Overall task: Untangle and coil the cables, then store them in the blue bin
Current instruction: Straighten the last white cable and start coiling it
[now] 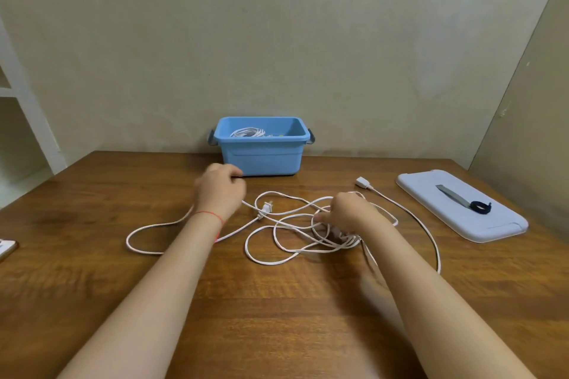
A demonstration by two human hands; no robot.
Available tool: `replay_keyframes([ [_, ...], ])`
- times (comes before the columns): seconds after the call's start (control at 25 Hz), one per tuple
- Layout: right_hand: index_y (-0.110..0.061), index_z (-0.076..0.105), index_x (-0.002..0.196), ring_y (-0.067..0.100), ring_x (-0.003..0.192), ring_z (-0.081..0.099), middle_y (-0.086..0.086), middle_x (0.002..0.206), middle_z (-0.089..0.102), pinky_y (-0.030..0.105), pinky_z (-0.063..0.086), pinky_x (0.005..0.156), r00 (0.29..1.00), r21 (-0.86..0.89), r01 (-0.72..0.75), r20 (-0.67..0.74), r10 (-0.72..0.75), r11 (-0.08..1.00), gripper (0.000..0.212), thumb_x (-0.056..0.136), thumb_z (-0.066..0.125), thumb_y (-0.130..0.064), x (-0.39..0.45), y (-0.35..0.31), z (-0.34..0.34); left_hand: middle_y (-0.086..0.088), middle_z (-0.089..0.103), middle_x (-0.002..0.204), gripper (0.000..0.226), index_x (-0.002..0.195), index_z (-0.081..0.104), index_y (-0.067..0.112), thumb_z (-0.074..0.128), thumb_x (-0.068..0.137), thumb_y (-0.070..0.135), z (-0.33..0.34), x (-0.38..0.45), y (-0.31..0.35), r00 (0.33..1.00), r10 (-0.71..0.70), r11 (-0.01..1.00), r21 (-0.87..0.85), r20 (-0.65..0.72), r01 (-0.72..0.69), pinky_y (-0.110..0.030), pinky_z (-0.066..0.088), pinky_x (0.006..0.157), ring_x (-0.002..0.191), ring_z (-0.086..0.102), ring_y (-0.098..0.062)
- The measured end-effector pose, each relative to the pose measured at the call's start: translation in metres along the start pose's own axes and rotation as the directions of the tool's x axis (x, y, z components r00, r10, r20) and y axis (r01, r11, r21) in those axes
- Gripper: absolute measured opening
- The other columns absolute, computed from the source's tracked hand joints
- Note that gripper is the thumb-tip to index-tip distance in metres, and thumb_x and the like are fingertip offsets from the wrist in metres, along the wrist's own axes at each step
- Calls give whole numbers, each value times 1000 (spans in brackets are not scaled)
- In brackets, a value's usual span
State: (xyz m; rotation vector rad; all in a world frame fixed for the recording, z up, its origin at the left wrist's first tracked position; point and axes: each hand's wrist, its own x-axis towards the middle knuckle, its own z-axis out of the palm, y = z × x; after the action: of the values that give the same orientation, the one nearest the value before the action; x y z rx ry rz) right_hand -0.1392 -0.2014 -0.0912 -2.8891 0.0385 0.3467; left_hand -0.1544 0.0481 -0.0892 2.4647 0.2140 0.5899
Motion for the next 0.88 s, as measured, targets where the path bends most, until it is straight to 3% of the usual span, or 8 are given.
replay_keyframes([
  [0.12,-20,68,81,17,66,63,1,74,66,28,50,61,980,106,196,-38,-193,975,24,97,58,-34,-10,2,2,-3,55,140,43,134,60,23,51,93,13,42,-19,50,891,304,952,-75,337,-297,-37,36,112,130,49,-23],
  [0.2,-23,70,80,8,57,58,-2,69,65,27,49,59,943,291,333,-104,-316,897,21,98,59,-25,-24,7,-5,-2,52,145,44,141,53,24,50,98,19,62,-22,67,821,322,945,-107,472,-309,-36,35,112,133,47,-22],
  [0.4,-24,78,86,3,55,46,-7,65,60,18,36,53,930,448,362,-109,-352,817,18,93,66,-35,-42,23,-19,6,58,68,29,89,75,17,57,98,38,61,-15,76,743,229,972,-181,629,-147,-26,37,59,64,50,-8],
  [0.48,-26,79,81,14,65,54,0,76,69,29,44,61,937,454,331,-58,-343,827,20,91,68,-39,-41,23,-19,5,60,69,30,86,75,17,54,100,35,57,-5,76,858,181,965,-254,481,-61,-28,36,61,64,49,-9],
  [0.56,-23,79,82,21,81,62,3,89,72,36,50,72,956,353,280,-13,-294,893,19,91,67,-35,-31,27,-15,3,57,69,31,77,70,17,51,98,28,47,14,62,980,-78,841,-516,185,164,-30,35,64,66,50,-17],
  [0.68,-10,68,95,26,86,63,9,93,67,33,48,67,957,277,-102,-236,171,955,24,94,55,-30,-15,55,-17,-7,62,80,33,74,63,12,46,98,27,-1,38,15,763,-621,494,-845,-180,203,-35,42,69,76,52,-24],
  [0.76,-6,62,107,31,91,61,12,100,64,34,49,72,830,433,-296,-323,454,851,21,96,49,-17,-8,81,-15,-10,68,98,32,93,66,8,41,99,27,-31,44,-22,602,-751,495,-836,-272,239,-33,45,79,89,59,-25],
  [0.88,-9,58,121,31,102,62,12,113,64,39,53,86,854,360,-365,-238,462,859,28,96,53,-19,2,75,-12,-21,60,131,38,125,60,2,44,96,20,-35,41,-56,637,-746,590,-636,-194,497,-38,43,99,122,55,-37],
])
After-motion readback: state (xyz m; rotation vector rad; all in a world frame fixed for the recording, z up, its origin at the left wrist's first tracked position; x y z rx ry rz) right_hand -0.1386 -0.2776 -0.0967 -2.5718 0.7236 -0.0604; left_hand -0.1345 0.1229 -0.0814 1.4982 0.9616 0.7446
